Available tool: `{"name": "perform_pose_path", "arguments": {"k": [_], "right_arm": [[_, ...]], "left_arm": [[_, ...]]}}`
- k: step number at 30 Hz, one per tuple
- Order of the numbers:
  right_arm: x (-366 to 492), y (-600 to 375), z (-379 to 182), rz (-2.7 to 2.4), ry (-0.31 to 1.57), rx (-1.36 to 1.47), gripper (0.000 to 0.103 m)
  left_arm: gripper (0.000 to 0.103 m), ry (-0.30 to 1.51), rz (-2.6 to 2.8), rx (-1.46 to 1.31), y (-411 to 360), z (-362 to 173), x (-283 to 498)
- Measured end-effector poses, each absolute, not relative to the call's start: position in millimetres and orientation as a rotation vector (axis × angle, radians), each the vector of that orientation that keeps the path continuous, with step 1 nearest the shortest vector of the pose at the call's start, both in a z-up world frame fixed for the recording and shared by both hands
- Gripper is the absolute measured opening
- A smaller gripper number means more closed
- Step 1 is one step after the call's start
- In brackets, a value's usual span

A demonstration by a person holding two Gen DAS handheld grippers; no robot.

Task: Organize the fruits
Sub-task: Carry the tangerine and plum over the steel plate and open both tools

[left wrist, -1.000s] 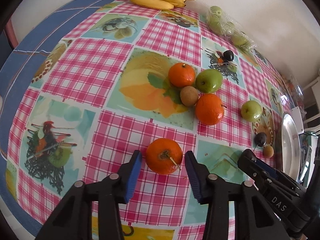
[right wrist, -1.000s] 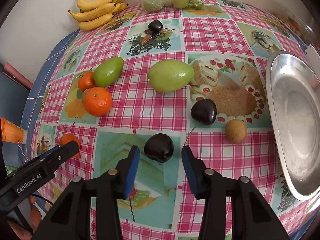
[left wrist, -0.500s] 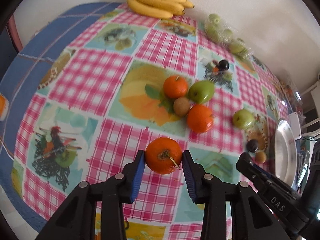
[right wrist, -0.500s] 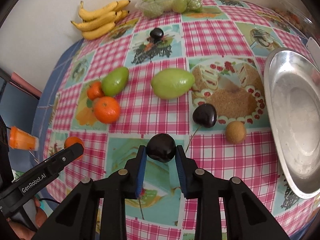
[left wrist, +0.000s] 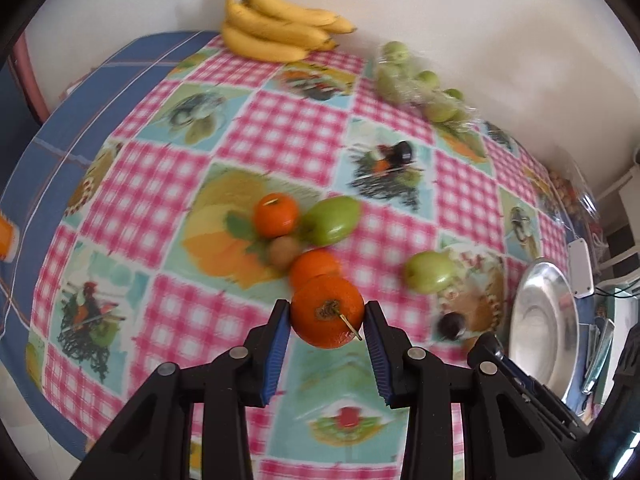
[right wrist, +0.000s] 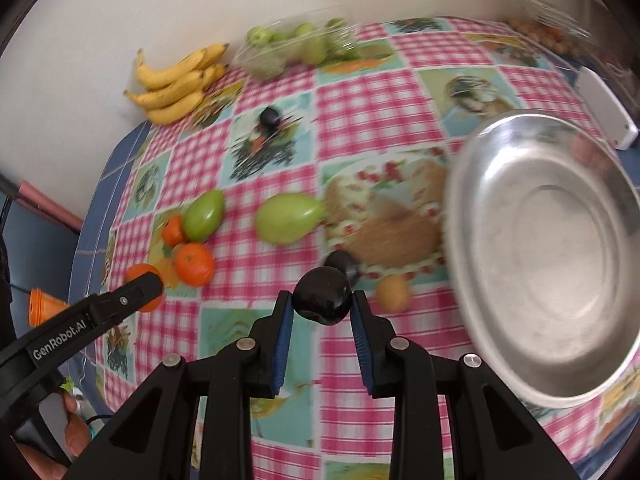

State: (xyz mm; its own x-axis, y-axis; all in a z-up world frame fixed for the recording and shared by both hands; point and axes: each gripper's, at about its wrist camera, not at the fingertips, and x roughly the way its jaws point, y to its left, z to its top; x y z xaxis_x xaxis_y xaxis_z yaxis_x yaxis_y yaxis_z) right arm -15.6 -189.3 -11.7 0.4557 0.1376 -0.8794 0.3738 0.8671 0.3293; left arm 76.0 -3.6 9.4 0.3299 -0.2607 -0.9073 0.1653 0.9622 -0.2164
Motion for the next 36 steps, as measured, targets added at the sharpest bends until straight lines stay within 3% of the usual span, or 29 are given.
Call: {"name": "perform_pose_path", "arguments": {"k": [19, 36], "right_arm": [[-92.6, -333.8, -22.7, -0.502, 1.105, 0.666, 0.031], [-118.4, -354.7, -42.4, -0.557, 1.178, 0.724, 0.031]], "left_arm": [[0.040, 1.196, -0.548, 0.015, -169.6, 3.6, 35.8], [0.040, 1.255, -0.624, 0.087, -215.8, -21.2, 4.7]]}}
